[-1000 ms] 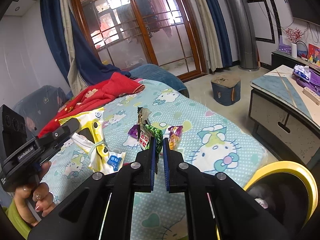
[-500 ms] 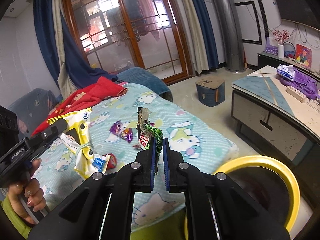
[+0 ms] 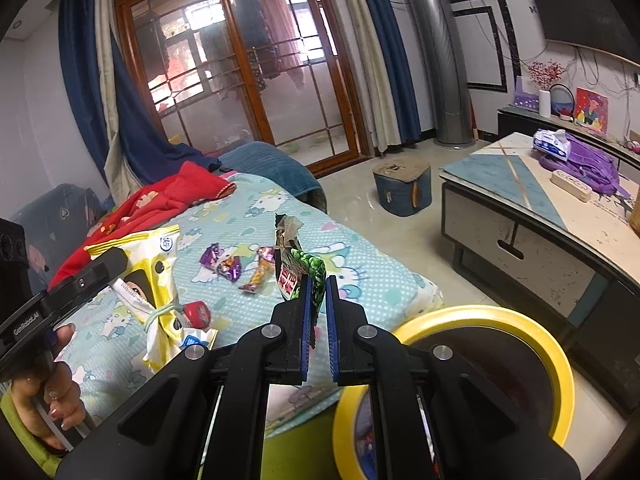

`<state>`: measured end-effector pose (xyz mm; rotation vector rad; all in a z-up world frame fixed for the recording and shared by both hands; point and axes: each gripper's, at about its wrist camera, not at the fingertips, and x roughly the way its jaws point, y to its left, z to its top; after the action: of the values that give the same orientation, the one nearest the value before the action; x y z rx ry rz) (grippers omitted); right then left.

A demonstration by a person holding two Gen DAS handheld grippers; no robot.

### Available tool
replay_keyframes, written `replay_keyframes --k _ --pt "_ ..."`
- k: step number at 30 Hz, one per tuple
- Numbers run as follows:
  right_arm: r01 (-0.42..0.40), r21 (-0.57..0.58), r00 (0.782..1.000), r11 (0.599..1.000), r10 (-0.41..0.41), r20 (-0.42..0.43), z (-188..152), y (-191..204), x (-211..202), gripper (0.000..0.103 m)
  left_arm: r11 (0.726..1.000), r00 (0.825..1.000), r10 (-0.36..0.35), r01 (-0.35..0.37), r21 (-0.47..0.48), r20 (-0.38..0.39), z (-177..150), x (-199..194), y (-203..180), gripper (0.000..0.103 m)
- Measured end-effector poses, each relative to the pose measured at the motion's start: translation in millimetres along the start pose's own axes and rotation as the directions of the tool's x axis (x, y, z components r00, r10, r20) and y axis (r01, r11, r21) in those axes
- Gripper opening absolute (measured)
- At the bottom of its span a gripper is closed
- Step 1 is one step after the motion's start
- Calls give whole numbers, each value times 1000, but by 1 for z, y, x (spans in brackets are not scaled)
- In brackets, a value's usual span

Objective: Collect trash
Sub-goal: 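Lift the yellow wrapper and green packet and carry both over the bin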

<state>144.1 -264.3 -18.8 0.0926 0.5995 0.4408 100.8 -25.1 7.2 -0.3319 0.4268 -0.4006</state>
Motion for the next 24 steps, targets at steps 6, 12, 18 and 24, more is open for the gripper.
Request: replay_keyframes --k 6,12,18,24 --pt "31 21 999 999 -30 -11 -10 -19 -8 7 999 1000 -22 22 28 -22 -5 10 -12 5" --pt "69 45 997 997 -68 -21 -20 -37 -16 7 998 998 -35 38 53 -52 -12 21 -26 5" --pt "113 67 993 991 -110 -48 -32 -55 -22 7 995 995 -51 58 86 -88 -21 33 -40 5" --pt "134 93 989 987 -127 -69 -40 -69 -25 7 989 989 -67 83 119 -130 -32 46 -54 5"
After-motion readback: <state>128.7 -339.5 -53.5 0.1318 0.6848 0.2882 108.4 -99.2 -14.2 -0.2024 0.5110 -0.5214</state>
